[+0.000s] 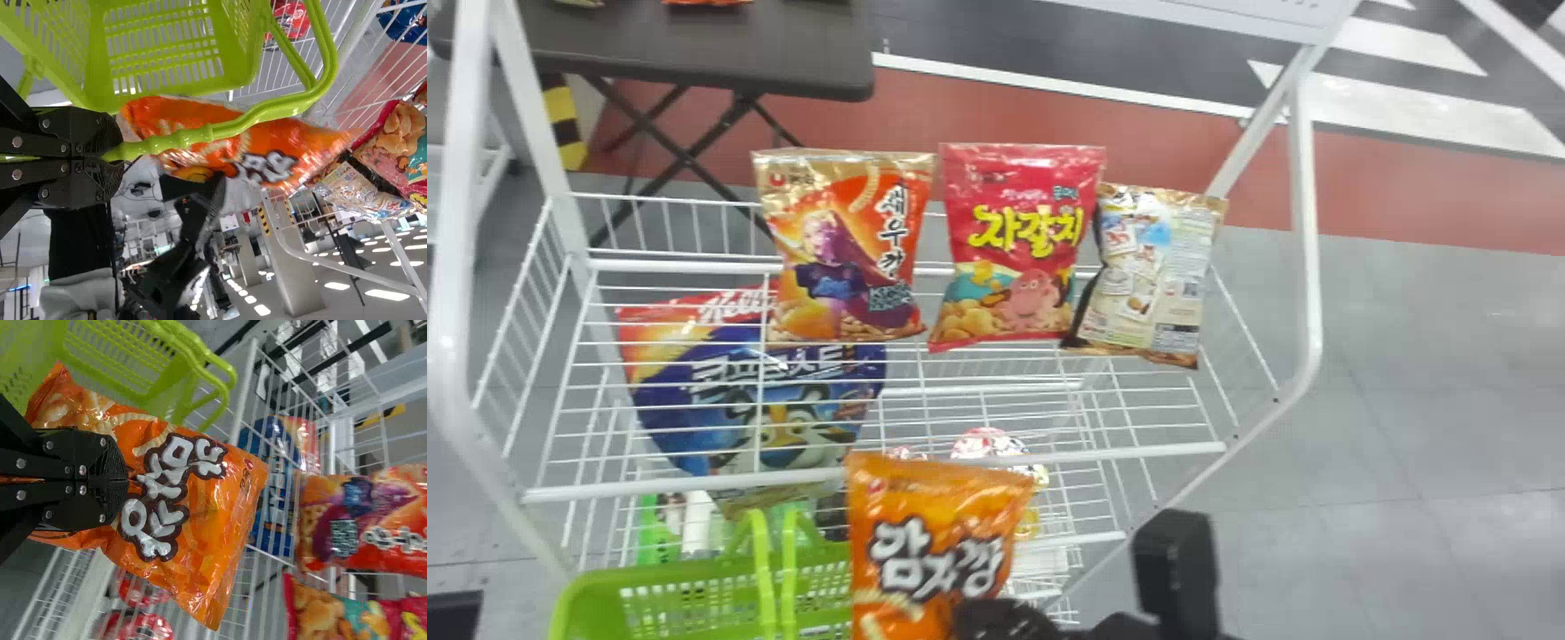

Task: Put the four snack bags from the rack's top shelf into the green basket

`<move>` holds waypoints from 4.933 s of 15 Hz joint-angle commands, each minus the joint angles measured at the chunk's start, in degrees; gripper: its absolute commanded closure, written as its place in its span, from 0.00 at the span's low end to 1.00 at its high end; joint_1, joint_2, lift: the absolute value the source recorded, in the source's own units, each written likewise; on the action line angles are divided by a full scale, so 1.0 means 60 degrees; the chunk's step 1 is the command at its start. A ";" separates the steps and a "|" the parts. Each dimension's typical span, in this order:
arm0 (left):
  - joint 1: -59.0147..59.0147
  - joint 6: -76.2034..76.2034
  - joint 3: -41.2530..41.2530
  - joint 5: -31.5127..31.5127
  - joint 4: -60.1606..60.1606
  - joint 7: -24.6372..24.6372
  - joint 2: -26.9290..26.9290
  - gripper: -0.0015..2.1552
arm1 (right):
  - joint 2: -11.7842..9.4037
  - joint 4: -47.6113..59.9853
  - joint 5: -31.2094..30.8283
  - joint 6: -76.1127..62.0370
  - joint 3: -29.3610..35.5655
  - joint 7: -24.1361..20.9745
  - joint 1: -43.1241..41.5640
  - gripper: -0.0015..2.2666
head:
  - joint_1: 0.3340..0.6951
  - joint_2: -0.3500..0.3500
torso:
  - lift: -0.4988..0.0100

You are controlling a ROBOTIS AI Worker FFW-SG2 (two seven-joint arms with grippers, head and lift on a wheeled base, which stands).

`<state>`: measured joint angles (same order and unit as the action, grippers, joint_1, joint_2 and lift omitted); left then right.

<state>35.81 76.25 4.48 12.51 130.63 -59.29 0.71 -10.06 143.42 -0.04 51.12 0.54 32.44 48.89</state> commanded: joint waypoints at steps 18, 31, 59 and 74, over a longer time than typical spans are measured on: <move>0.0302 -0.0029 -0.0087 0.0039 0.0391 -0.0138 -0.0001 0.99 | -0.0228 -0.0935 -0.0843 0.0732 -0.1525 -0.0427 -0.0604 0.02 | 1.00 0.19 | 0.98; 0.0346 0.0000 -0.0688 -0.0269 0.0596 0.0213 0.0029 0.99 | -0.0037 -0.2795 -0.0169 0.0292 -0.2638 -0.0646 -0.1923 0.03 | 1.00 0.36 | 0.98; -0.0255 0.0176 -0.0673 -0.0210 0.0083 -0.0007 0.0322 0.99 | 0.1501 -0.8127 -0.0095 -0.7061 -0.2668 -0.4675 -0.7709 0.07 | 1.00 0.37 | 0.98; -0.0562 0.0176 -0.0527 -0.0152 -0.0180 -0.0021 0.0292 0.99 | 0.1193 -0.5271 -0.0183 -0.6241 -0.2448 -0.3561 -0.5878 0.94 | 1.00 0.46 | 0.98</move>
<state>32.43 77.31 1.09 11.66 129.53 -59.48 2.46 -2.23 106.10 -1.12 13.72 -14.76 10.51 9.93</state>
